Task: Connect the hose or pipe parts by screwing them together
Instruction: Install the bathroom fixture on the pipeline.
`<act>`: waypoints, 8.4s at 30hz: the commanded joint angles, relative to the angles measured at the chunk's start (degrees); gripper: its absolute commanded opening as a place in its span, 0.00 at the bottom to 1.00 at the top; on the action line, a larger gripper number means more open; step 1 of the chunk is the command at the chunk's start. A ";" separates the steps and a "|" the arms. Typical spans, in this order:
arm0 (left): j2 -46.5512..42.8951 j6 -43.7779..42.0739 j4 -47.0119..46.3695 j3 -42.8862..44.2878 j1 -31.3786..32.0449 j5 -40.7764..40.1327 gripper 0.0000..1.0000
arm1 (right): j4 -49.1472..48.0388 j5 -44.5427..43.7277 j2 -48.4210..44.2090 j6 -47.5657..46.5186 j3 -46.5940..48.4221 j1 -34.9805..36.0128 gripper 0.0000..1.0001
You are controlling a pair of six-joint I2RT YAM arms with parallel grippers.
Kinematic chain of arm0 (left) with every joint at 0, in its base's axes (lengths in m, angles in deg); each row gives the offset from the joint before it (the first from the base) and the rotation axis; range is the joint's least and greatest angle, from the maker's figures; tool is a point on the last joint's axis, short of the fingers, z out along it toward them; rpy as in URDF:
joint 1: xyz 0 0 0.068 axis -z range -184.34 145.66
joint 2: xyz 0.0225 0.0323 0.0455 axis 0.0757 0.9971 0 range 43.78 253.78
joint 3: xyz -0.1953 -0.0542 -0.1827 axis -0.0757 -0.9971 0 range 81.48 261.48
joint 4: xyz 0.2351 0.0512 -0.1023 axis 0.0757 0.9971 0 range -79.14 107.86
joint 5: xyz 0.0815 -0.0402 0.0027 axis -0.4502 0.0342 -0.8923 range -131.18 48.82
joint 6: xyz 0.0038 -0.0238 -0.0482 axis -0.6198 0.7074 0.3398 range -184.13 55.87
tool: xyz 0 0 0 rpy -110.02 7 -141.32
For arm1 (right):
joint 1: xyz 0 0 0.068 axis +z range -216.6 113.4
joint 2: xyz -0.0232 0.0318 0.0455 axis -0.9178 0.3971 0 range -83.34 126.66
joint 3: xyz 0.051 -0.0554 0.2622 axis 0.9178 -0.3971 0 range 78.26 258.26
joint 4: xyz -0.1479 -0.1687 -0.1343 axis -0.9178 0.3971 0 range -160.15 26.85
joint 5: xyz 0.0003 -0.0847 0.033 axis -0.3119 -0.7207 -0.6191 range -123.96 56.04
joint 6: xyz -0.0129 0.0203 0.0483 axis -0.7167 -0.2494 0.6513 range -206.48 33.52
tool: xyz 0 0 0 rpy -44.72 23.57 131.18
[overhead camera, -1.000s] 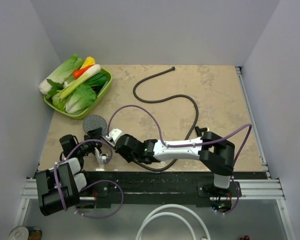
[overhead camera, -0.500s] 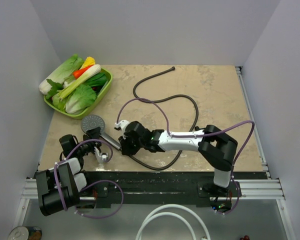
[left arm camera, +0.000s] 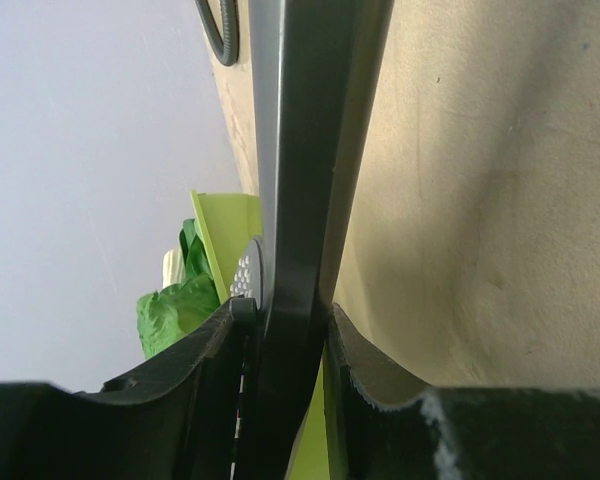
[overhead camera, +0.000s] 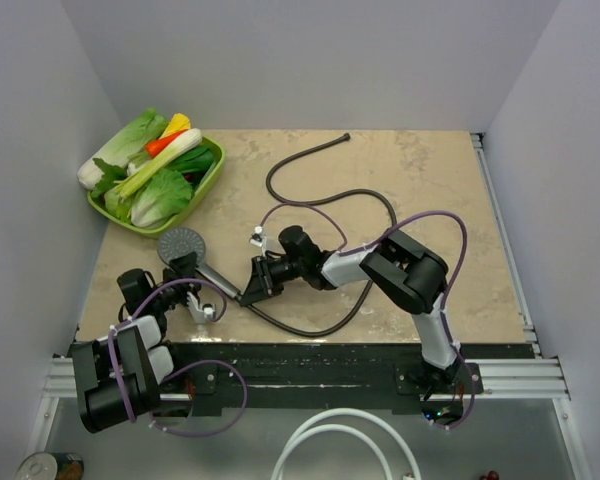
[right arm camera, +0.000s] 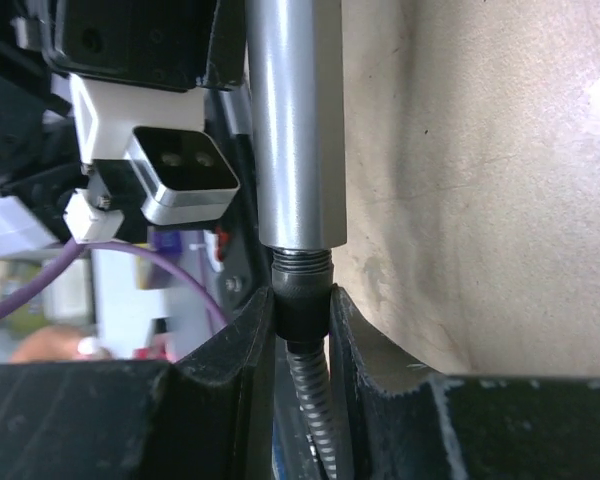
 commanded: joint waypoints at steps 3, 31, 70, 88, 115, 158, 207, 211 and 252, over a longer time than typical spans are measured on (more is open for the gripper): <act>-1.08 -39.59 -0.72 -16.52 0.86 11.29 0.00 | -35.93 5.42 5.00 22.44 -2.36 -2.41 0.00; -1.35 -39.59 -1.43 -16.43 0.78 10.93 0.00 | 47.19 -39.83 -21.71 -34.84 11.26 7.49 0.68; -3.98 -39.59 0.42 -16.43 0.78 11.64 0.00 | 34.56 -22.59 -8.44 -24.76 16.80 10.16 0.10; -3.98 -39.59 -0.02 -16.43 0.78 12.08 0.00 | -17.45 6.74 3.85 11.80 4.85 2.25 0.13; -5.12 -39.59 -0.11 -16.43 0.69 11.64 0.00 | 39.44 -16.27 -11.94 -25.51 12.93 -3.39 0.77; -6.27 -39.59 0.69 -16.43 0.86 11.72 0.00 | 45.01 -26.60 -5.63 -29.22 24.71 12.35 0.07; -6.79 -39.50 0.68 -16.43 0.69 11.90 0.00 | 49.56 -32.09 -16.07 -32.19 15.22 -0.84 0.88; -6.71 -39.50 0.77 -16.35 0.69 11.90 0.00 | 51.06 -39.91 -20.13 -34.31 14.07 7.31 0.85; -6.97 -39.50 1.83 -16.43 0.69 12.78 0.00 | 42.82 -27.65 -4.75 -29.40 23.22 12.28 0.08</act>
